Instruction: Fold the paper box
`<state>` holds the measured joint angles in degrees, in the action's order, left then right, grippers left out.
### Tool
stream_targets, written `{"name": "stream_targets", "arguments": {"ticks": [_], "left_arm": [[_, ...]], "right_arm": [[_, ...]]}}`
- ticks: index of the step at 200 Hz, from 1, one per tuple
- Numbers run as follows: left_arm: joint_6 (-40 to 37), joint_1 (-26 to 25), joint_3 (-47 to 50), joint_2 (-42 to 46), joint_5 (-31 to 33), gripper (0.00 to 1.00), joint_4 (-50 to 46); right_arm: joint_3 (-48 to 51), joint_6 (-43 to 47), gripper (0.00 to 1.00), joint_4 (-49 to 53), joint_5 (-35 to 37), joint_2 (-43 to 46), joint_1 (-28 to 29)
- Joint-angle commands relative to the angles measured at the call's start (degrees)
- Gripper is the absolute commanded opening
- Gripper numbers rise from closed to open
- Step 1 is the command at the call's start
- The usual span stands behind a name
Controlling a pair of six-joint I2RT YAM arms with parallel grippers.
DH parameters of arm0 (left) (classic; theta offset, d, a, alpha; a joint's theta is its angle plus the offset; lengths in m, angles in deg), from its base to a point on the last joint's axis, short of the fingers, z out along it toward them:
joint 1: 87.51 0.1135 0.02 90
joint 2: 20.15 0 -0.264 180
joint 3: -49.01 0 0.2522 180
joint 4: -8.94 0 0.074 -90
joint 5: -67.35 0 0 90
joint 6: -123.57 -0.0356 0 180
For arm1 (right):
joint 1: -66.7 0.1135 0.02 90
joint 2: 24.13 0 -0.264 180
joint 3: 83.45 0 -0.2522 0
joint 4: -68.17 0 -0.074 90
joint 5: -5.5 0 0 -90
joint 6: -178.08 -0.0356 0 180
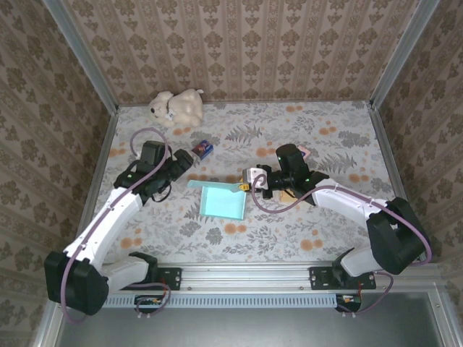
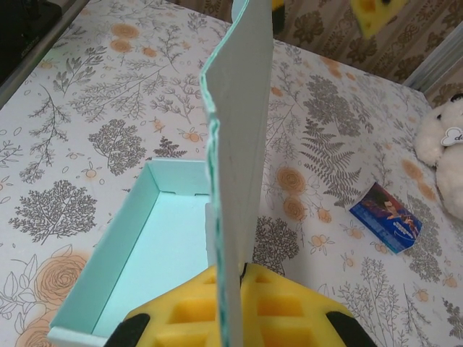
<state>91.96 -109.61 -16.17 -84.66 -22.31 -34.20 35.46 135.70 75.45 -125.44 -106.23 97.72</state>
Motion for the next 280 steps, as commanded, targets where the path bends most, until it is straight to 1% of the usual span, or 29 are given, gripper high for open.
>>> {"name": "stream_targets", "arguments": {"ticks": [1,15,39,66,95,105,118,122,149,165,189,207,216,232,245,256,280], "left_arm": [[6.0,-1.8,2.2,-0.3,-5.2,0.97,5.3],[5.9,-2.6,2.2,-0.9,-4.2,0.96,5.9],[4.6,-2.5,1.2,-1.8,-2.2,0.94,4.4],[6.4,-3.5,3.1,-2.2,-5.0,0.91,8.4],[4.5,-3.6,0.8,-3.9,-3.5,0.85,7.4],[4.7,-3.7,0.6,-4.0,-3.7,0.82,7.4],[5.6,-3.6,0.9,-4.0,-4.4,0.82,7.9],[6.0,-5.4,0.9,-4.0,-4.7,0.82,7.9],[9.0,-8.5,1.6,-3.5,-3.3,0.82,7.5],[11.2,-10.3,2.5,-3.6,-2.6,0.79,8.8],[12.6,-12.0,1.7,-4.6,-3.2,0.75,9.0],[13.9,-13.8,1.3,-4.5,-2.6,0.75,8.7],[13.8,-14.5,0.9,-4.2,-1.6,0.77,7.8],[13.4,-14.6,-0.7,-3.4,2.6,0.82,2.7],[15.0,-14.5,0.0,-2.1,5.3,0.84,0.6],[16.9,-14.5,2.0,-0.8,5.4,0.84,1.9],[19.3,-14.8,5.1,1.0,3.5,0.84,5.3]], "right_arm": [[0.0,-1.0,0.0,-2.4,-2.2,-0.3,0.2],[-0.2,-1.0,0.0,-2.3,-2.1,-0.2,0.2],[-0.4,-1.1,0.0,-1.6,-1.5,-0.2,0.2],[-0.4,-1.1,0.0,-1.8,-1.3,-0.7,0.2],[-0.5,-1.0,0.0,-1.4,-0.9,-0.6,0.2],[-0.4,-1.1,0.0,-1.4,-0.8,-0.6,0.2],[-0.5,-1.1,0.0,-1.6,-0.6,-0.8,0.2],[-0.5,-1.2,0.0,-1.7,-0.6,-0.9,0.2],[-0.6,-1.3,0.0,-2.2,0.5,-1.6,0.2],[-0.2,-1.6,0.0,-3.0,0.7,-1.7,0.2],[0.5,-2.0,0.0,-4.0,1.5,-1.8,0.7],[0.4,-2.1,0.0,-4.1,4.3,-1.8,1.3],[0.6,-2.1,0.0,-4.4,5.4,-1.6,1.4],[1.0,-2.4,0.0,-5.7,7.0,-1.1,1.4],[1.2,-2.8,0.0,-6.5,7.7,-0.7,1.4],[1.3,-3.0,0.0,-6.7,7.8,-0.6,1.5],[2.2,-3.5,0.0,-8.7,9.3,-0.6,2.4]]}}
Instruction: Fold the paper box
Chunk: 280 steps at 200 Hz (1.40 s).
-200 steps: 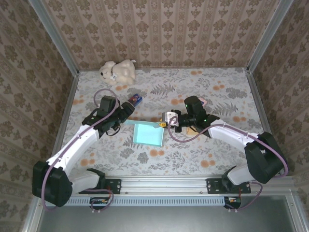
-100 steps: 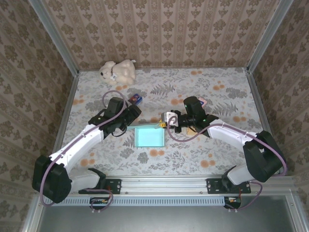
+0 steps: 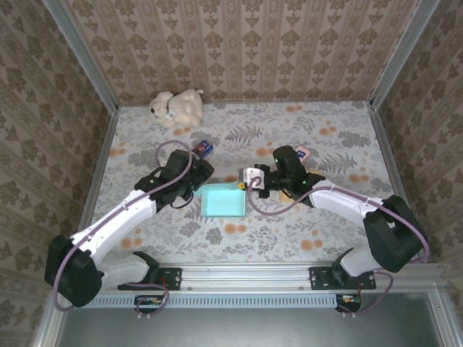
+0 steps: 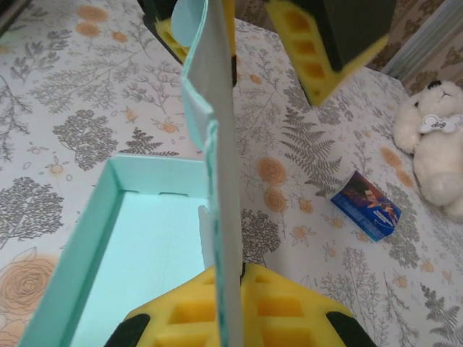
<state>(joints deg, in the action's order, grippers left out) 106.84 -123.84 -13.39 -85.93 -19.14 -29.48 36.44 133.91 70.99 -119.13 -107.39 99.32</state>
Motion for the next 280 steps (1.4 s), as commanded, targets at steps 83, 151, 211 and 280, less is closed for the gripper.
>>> {"name": "stream_targets", "arguments": {"ticks": [83,151,211,280], "left_arm": [[6.7,-3.2,2.5,1.5,2.1,0.76,2.4],[5.4,-4.5,3.4,0.5,6.2,0.71,1.4],[-18.1,-1.6,-2.8,7.1,15.8,1.0,-5.4],[-20.5,8.5,2.6,3.3,-3.5,1.0,10.8]], "right_arm": [[3.9,-3.2,0.0,-8.7,3.7,-0.3,1.4],[4.5,-1.5,0.0,-7.4,4.5,-0.9,1.7],[4.4,0.0,0.0,-5.2,4.5,-0.8,1.7],[4.3,0.2,0.0,-4.9,3.8,-1.3,1.6]]}}
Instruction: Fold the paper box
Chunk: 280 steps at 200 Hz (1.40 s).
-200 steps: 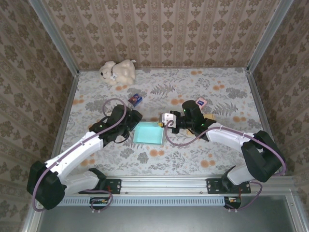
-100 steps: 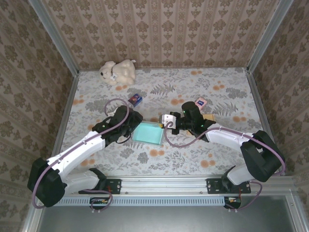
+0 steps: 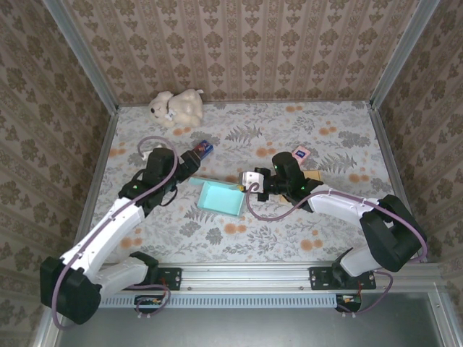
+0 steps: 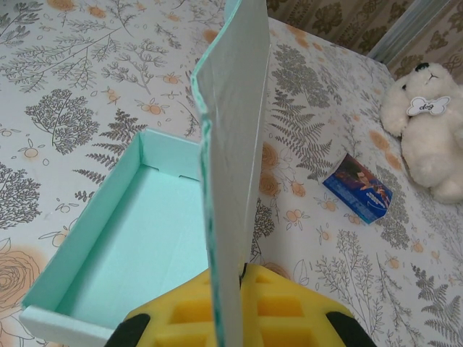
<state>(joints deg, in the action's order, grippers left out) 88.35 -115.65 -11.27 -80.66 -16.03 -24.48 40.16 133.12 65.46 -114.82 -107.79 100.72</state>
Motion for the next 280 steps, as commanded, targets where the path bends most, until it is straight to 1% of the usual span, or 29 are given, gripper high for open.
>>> {"name": "stream_targets", "arguments": {"ticks": [1,31,50,77,110,134,150,201,233,266,272,280], "left_arm": [[-1.9,0.3,0.5,-2.1,-6.6,1.0,5.9],[1.7,-0.4,2.0,-4.2,-10.0,0.98,10.6],[3.3,-1.9,1.6,-5.9,-11.0,0.95,11.1],[4.7,-4.4,0.6,-7.8,-8.4,0.94,7.5],[3.4,-4.6,0.7,-8.5,-4.9,0.94,5.2],[5.6,-4.8,1.5,-9.4,-7.7,0.93,7.7],[7.9,-5.8,1.0,-10.4,-9.4,0.93,8.4],[11.9,-10.8,-3.0,-11.9,-9.1,0.89,8.3],[11.3,-13.1,-3.5,-12.2,-6.5,0.85,7.1],[11.5,-13.5,1.7,-11.8,-2.0,0.8,6.7],[11.8,-13.5,2.8,-11.7,-1.4,0.79,6.9],[12.1,-13.4,4.2,-11.4,-0.8,0.78,7.3]], "right_arm": [[0.5,1.0,0.0,0.6,-0.5,-0.9,0.2],[0.2,0.9,0.0,0.6,-0.6,-1.6,0.2],[0.3,0.8,0.0,0.6,-0.5,-1.5,0.2],[0.3,0.8,0.0,0.6,-0.5,-1.4,0.2],[0.3,0.7,0.0,0.7,-0.4,-1.7,0.2],[0.2,0.5,0.0,0.4,-0.2,-2.0,0.2],[0.1,0.1,0.0,0.2,-0.1,-2.1,0.2],[-0.2,-0.2,0.0,0.2,0.4,-2.1,0.3],[-0.2,0.9,0.0,1.3,0.6,-2.3,0.5],[0.2,0.7,0.0,1.0,1.4,-2.8,0.7],[0.2,0.7,0.01,1.0,1.5,-2.8,0.7],[0.4,0.6,0.07,1.0,1.7,-2.7,0.7]]}}
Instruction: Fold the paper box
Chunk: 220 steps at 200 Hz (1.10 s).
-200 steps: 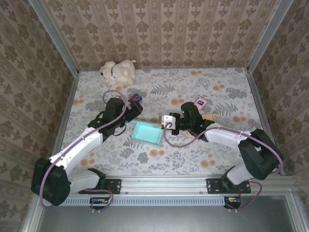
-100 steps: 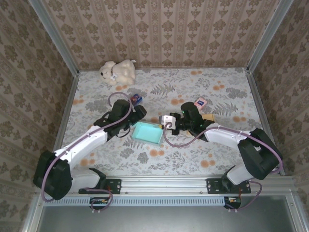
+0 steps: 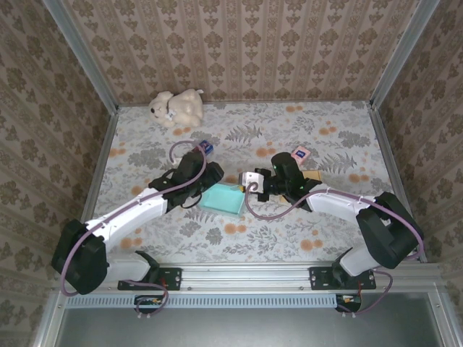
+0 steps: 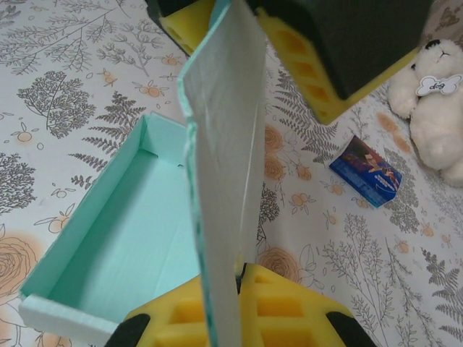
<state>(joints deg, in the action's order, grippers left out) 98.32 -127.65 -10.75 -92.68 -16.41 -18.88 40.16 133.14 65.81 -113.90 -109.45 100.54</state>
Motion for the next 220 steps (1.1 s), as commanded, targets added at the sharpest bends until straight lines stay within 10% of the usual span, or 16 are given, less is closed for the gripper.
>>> {"name": "stream_targets", "arguments": {"ticks": [1,100,220], "left_arm": [[2.2,-1.4,3.8,0.6,-0.4,0.78,1.7],[3.9,-1.6,9.7,2.3,3.4,0.75,2.6],[4.8,-2.7,11.6,6.1,7.0,0.78,0.6]], "right_arm": [[0.4,0.5,0.07,0.7,0.8,-1.0,0.9],[6.0,-8.7,0.47,-3.2,7.5,3.5,3.5],[7.0,-33.1,0.58,15.2,23.9,27.4,7.9]]}}
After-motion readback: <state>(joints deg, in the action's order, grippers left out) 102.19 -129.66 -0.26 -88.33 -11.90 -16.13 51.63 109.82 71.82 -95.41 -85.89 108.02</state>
